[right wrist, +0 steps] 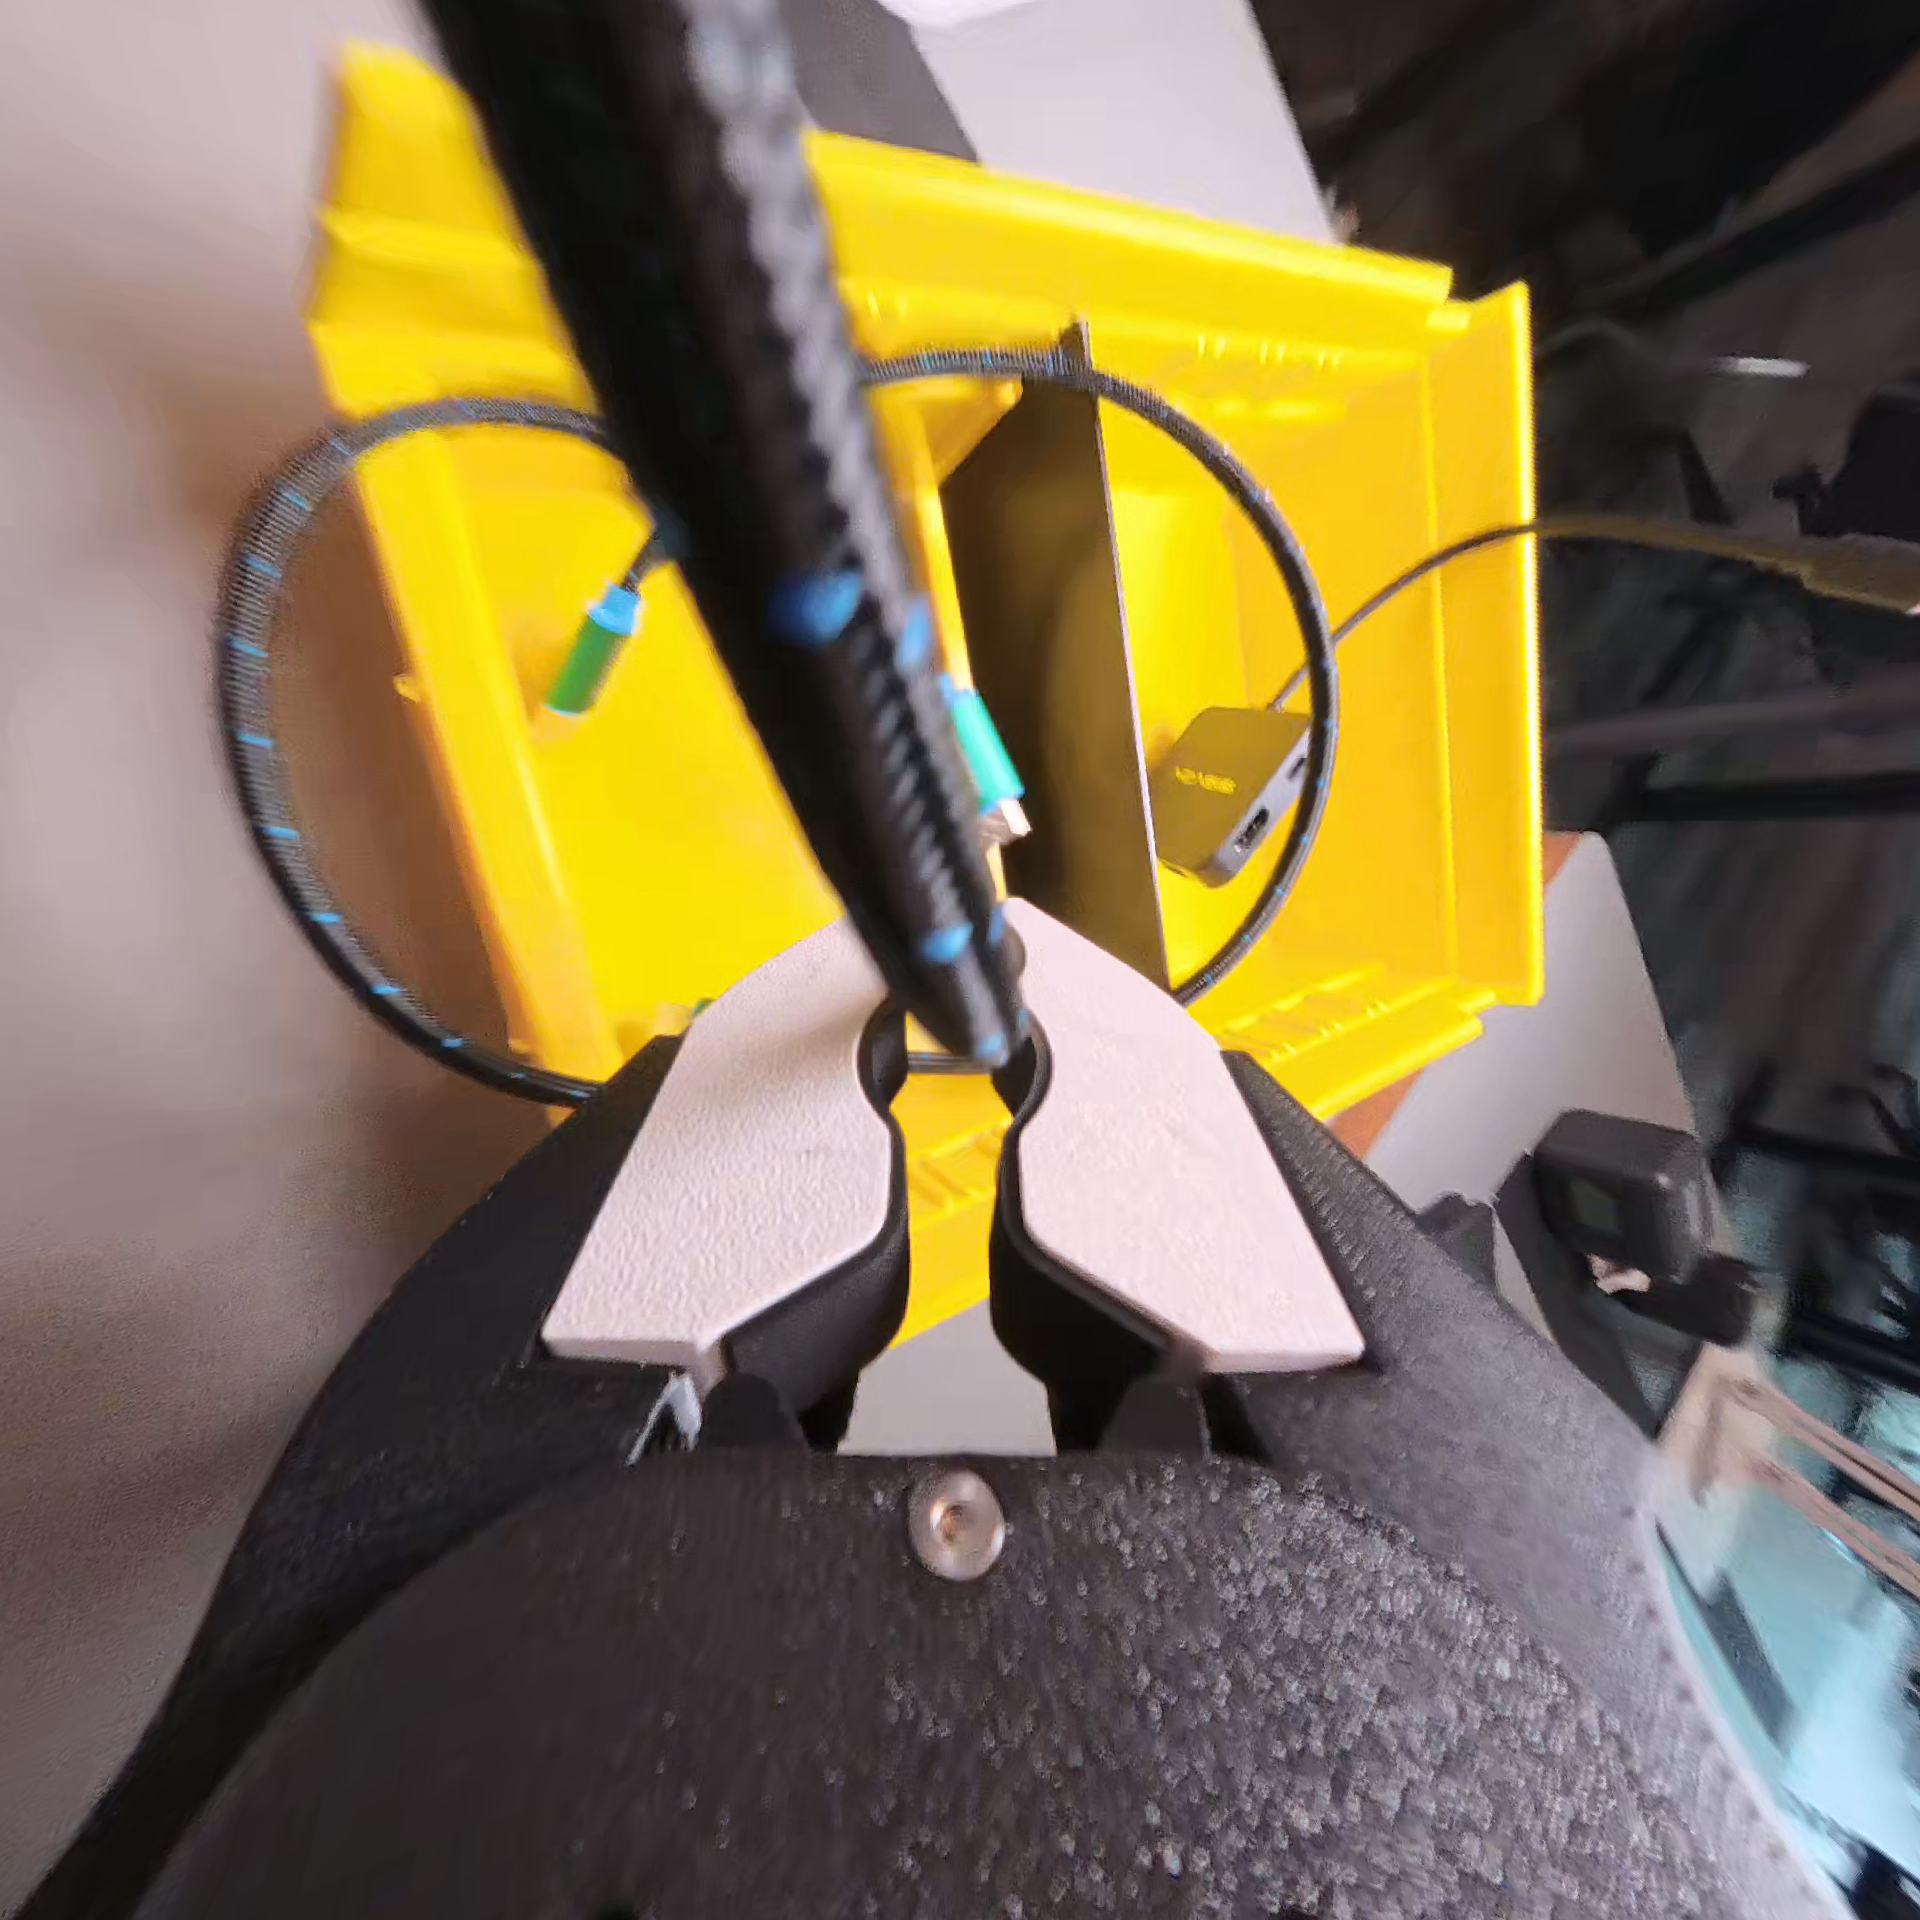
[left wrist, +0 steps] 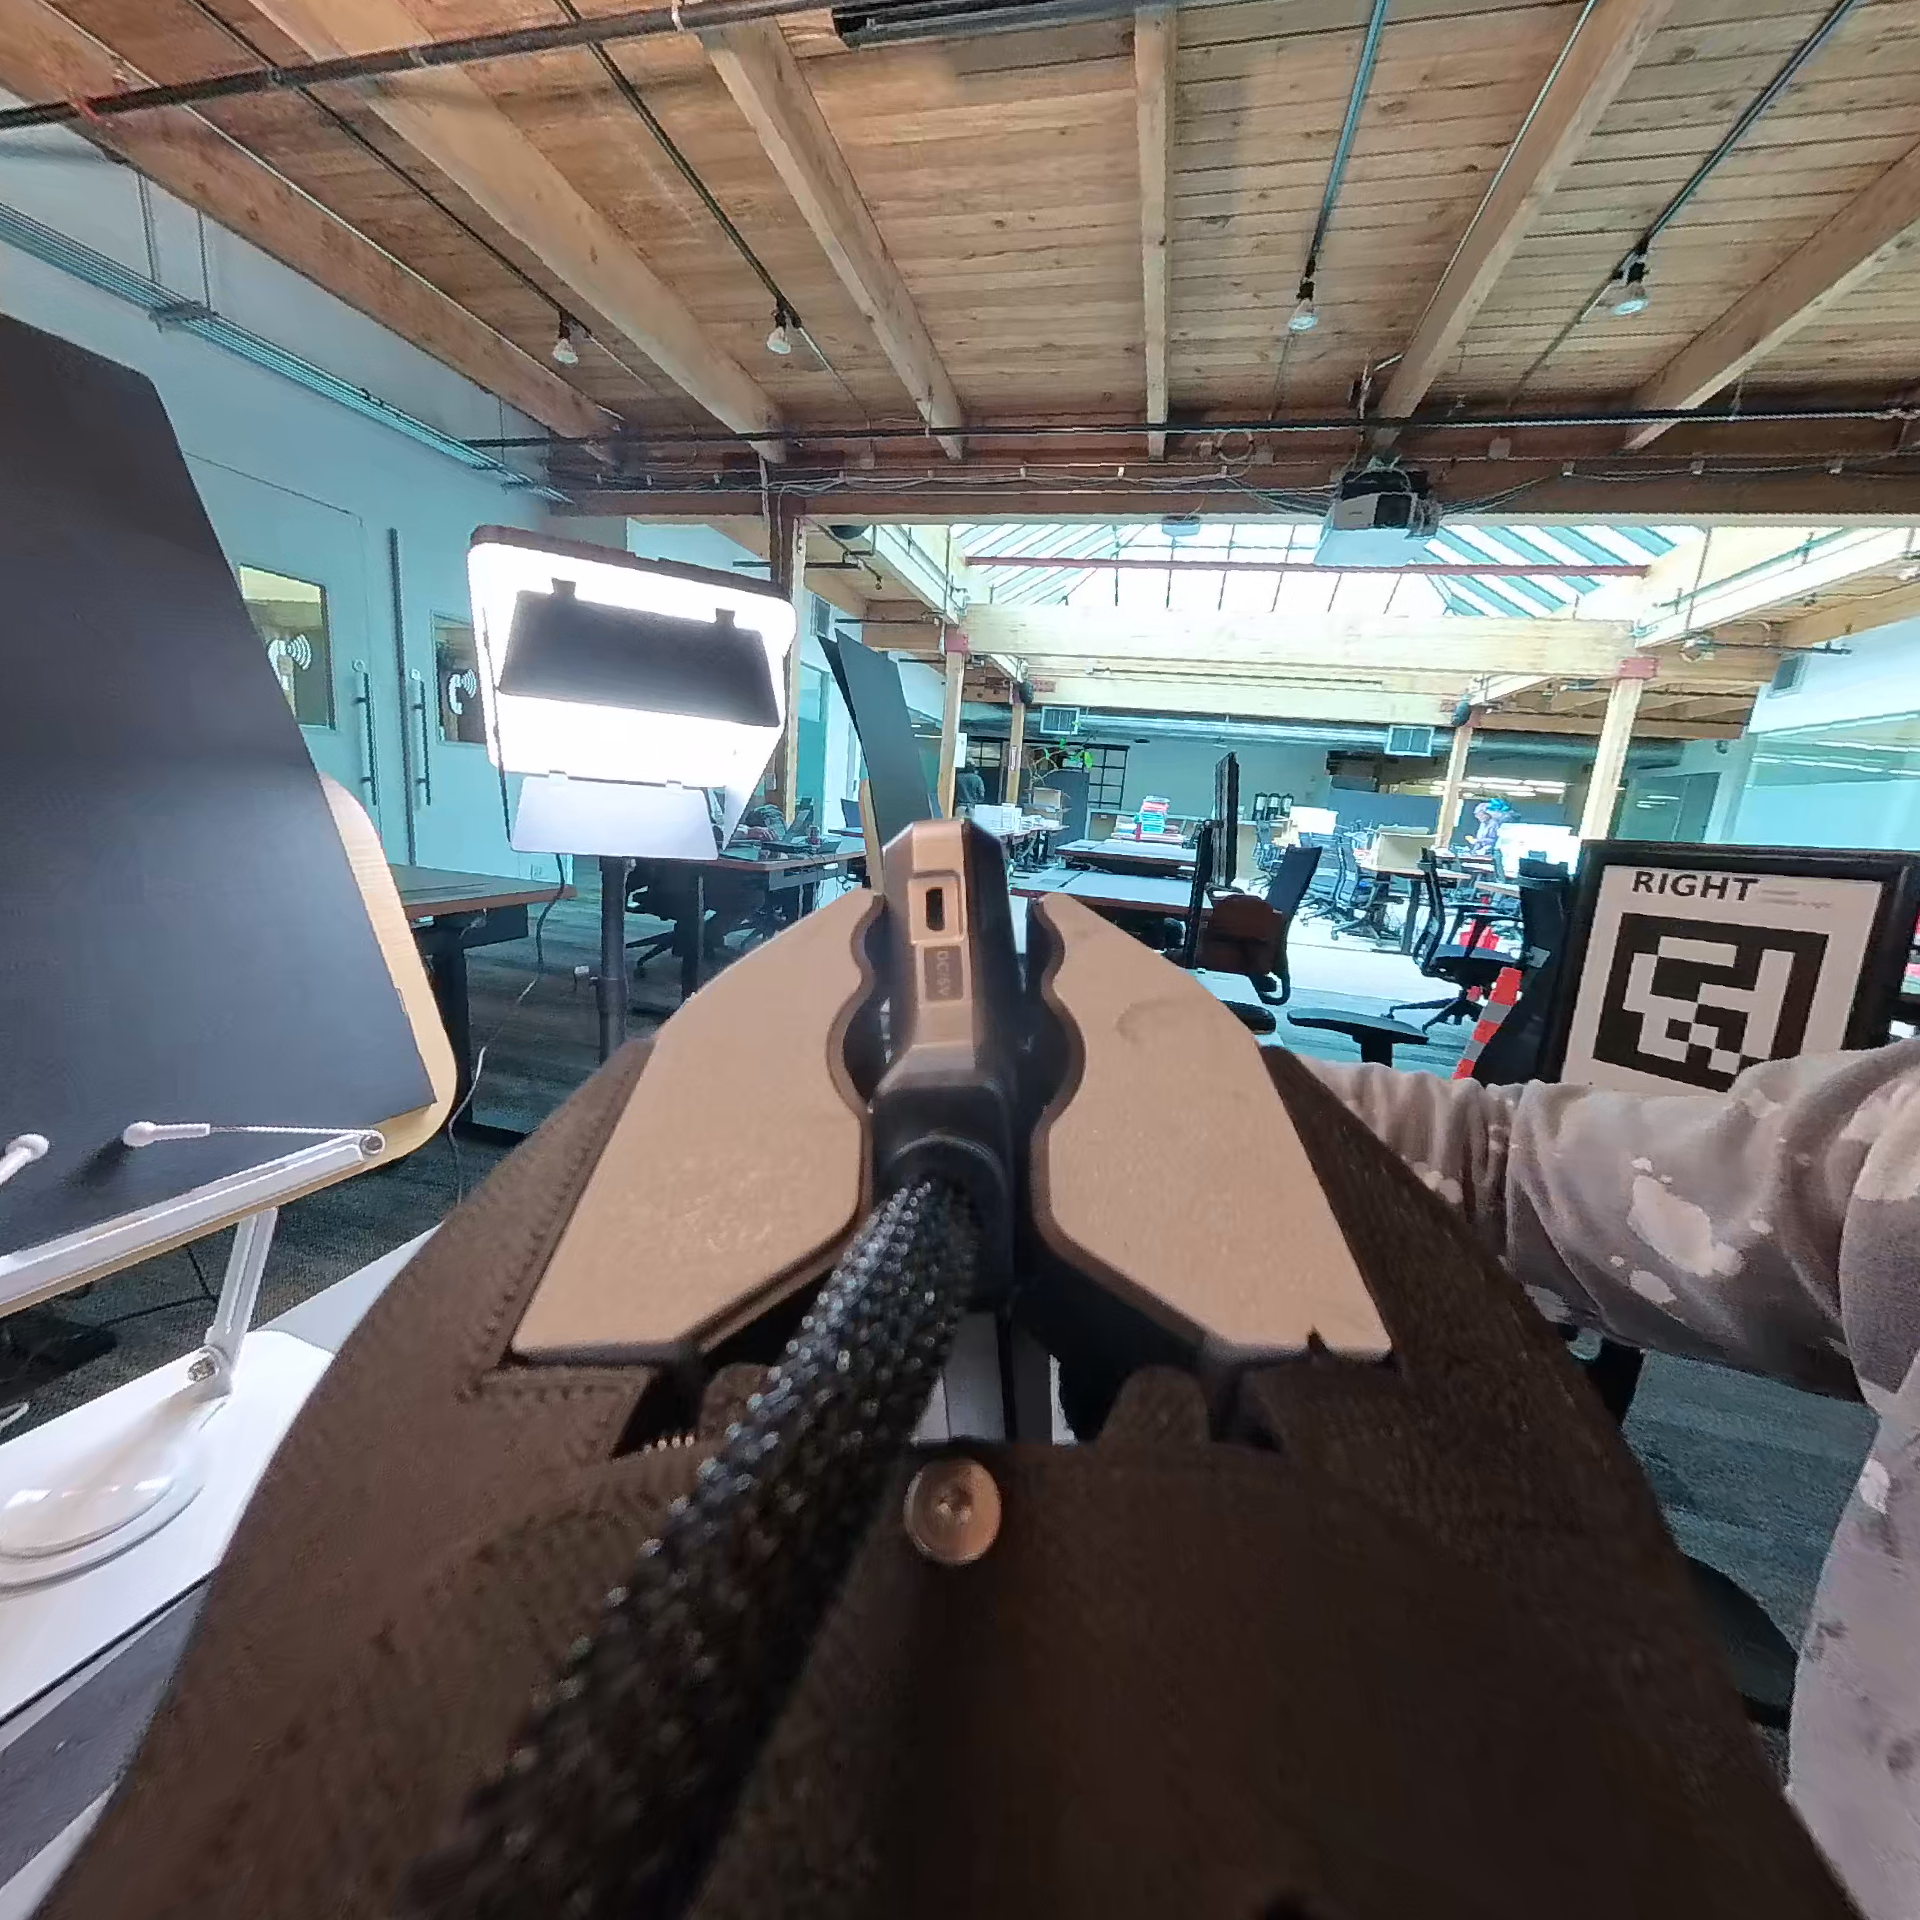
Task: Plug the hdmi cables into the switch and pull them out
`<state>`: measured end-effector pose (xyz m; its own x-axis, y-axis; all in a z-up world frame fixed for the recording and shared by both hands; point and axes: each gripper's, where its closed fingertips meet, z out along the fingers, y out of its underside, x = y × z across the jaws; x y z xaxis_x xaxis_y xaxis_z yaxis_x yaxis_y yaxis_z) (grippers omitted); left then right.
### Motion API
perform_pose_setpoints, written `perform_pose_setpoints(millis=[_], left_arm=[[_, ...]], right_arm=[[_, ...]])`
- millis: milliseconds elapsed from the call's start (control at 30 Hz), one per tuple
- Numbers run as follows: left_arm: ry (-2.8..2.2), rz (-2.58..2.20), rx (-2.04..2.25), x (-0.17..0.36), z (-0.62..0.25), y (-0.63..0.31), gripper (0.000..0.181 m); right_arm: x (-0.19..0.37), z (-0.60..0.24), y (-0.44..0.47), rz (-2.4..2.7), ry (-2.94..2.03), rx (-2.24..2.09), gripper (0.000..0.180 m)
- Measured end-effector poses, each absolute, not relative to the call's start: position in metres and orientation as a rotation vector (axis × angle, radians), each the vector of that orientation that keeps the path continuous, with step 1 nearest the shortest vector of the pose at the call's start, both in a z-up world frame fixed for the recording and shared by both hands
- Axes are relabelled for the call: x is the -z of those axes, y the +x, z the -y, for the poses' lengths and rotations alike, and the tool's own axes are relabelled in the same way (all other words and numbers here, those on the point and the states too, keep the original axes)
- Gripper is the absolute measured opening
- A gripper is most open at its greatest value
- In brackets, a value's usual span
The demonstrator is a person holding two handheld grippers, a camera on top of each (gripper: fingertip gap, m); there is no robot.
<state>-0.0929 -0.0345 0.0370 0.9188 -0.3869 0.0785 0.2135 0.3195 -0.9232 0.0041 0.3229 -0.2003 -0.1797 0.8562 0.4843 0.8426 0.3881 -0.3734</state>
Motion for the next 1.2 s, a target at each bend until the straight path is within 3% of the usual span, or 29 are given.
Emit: perform_pose_setpoints(millis=[167, 300, 467, 800, 1033, 1200], left_arm=[[-1.212, -0.144, 0.395, -0.033, 0.032, -0.099, 0.025], [-1.251, -0.100, 0.407, -0.024, 0.027, -0.108, 0.025], [-1.301, -0.049, 0.432, -0.012, 0.019, -0.123, 0.025], [-1.600, -0.117, 0.535, 0.052, -0.023, -0.102, 0.025], [-1.858, -0.392, 0.535, 0.102, -0.038, -0.045, 0.025], [-1.999, -0.569, 0.455, 0.127, -0.032, -0.023, 0.025]], right_arm=[[0.225, -0.343, 0.010, 2.112, -1.535, 0.163, 0.012], [0.211, -0.321, 0.009, 2.163, -1.601, -0.107, 0.045], [0.175, -0.287, 0.020, 2.241, -1.519, -0.328, 0.063], [0.096, -0.176, -0.021, 2.121, -1.169, -0.920, 0.051], [0.087, -0.064, -0.039, 2.220, -0.958, -1.317, 0.050], [0.099, -0.024, -0.040, 2.354, -0.893, -1.343, 0.040]])
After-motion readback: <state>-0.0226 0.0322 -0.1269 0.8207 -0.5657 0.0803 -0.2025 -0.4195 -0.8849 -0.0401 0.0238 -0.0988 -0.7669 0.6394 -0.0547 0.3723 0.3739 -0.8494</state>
